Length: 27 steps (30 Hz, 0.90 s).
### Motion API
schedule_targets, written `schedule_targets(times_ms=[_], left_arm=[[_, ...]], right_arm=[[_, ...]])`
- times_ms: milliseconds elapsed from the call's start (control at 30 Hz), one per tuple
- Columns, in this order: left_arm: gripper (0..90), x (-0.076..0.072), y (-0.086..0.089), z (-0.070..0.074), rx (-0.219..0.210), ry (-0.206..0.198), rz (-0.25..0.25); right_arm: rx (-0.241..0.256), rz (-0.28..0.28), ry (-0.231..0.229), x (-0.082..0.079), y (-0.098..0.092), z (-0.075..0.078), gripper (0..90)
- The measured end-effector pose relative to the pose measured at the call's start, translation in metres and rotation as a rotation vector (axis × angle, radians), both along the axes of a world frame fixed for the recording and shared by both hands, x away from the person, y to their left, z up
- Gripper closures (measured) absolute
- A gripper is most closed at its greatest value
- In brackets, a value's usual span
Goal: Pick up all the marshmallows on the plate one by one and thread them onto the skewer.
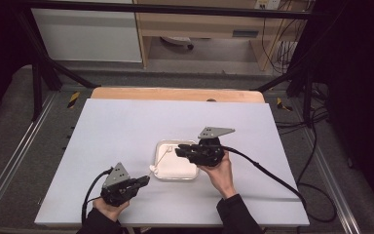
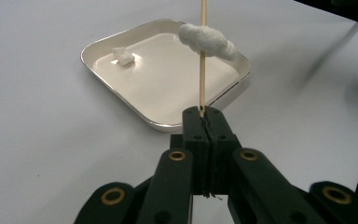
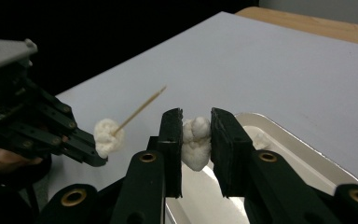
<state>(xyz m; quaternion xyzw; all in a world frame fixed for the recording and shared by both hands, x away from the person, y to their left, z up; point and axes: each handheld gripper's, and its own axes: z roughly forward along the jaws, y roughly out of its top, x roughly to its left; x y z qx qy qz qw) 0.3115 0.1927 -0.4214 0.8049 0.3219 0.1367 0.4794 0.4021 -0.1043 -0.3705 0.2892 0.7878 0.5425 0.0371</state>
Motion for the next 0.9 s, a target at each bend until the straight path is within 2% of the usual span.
schedule_targets(times_ms=[167, 333, 600, 900], left_arm=[[88.4, -0.002, -0.003, 0.001, -0.002, -0.005, -0.012], [88.4, -0.004, -0.005, 0.001, -0.001, -0.013, -0.024], [88.4, -0.006, -0.008, 0.001, 0.001, -0.019, -0.039], [88.4, -0.007, -0.009, 0.002, -0.003, -0.025, -0.041]], right_arm=[[0.093, 0.003, 0.011, -0.001, -0.012, 0.010, 74.9], [0.171, 0.023, 0.030, -0.001, -0.015, 0.016, 75.1], [0.211, 0.043, 0.062, 0.002, -0.014, 0.015, 75.3], [0.224, 0.063, 0.084, 0.003, -0.011, 0.012, 75.4]])
